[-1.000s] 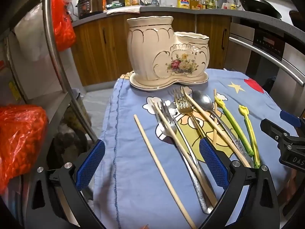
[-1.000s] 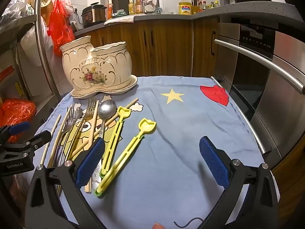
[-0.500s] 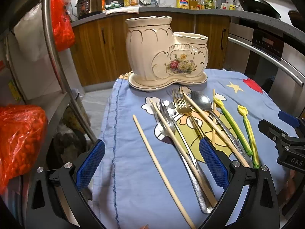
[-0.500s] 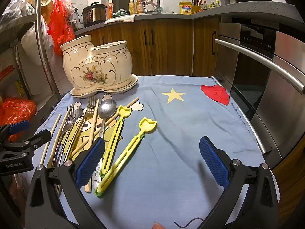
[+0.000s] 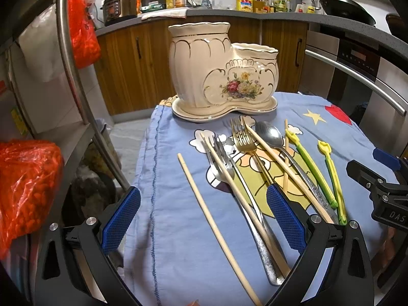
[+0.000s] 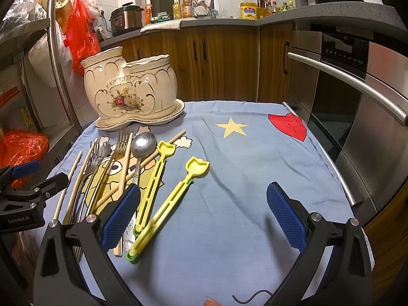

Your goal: Organize utensils

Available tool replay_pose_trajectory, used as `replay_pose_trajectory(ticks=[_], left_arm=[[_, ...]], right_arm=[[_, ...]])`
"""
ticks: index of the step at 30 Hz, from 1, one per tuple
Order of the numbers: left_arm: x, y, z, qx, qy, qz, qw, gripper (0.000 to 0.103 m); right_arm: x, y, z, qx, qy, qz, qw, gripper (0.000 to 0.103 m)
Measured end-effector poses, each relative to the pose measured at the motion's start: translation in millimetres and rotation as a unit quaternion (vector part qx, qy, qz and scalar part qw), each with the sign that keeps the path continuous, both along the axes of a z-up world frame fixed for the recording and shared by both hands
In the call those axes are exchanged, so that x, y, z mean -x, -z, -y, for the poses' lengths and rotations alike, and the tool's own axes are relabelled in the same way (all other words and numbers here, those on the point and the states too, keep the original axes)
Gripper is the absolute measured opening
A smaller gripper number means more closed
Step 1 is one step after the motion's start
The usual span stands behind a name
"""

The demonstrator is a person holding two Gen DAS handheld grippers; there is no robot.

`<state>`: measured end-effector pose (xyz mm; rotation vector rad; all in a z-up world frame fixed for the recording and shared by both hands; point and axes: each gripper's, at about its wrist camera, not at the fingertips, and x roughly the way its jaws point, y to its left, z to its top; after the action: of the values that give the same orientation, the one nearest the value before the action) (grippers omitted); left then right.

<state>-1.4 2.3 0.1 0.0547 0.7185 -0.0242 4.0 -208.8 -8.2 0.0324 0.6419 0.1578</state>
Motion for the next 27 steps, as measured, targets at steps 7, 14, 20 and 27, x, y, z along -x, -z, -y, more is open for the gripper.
replay_pose_trajectory(ticks=[7, 14, 20, 27], left_arm=[[-0.1, 0.2, -0.3, 0.000, 0.001, 0.000, 1.0000, 0.098], [-0.4, 0.9, -0.1, 0.000, 0.001, 0.001, 1.0000, 0.098], [-0.6, 0.9, -0.1, 0.000, 0.000, 0.000, 1.0000, 0.098], [-0.5, 1.2, 0.7, 0.000, 0.001, -0.001, 1.0000, 0.098]], right_arm=[[-0.2, -0.1, 1.0, 0.001, 0.000, 0.000, 1.000, 0.098], [0.0, 0.0, 1.2, 0.000, 0.001, -0.001, 1.000, 0.098], [0.0, 0.2, 0.9, 0.001, 0.000, -0.001, 1.000, 0.098], [0.3, 0.7, 1.6, 0.000, 0.000, -0.001, 1.000, 0.098]])
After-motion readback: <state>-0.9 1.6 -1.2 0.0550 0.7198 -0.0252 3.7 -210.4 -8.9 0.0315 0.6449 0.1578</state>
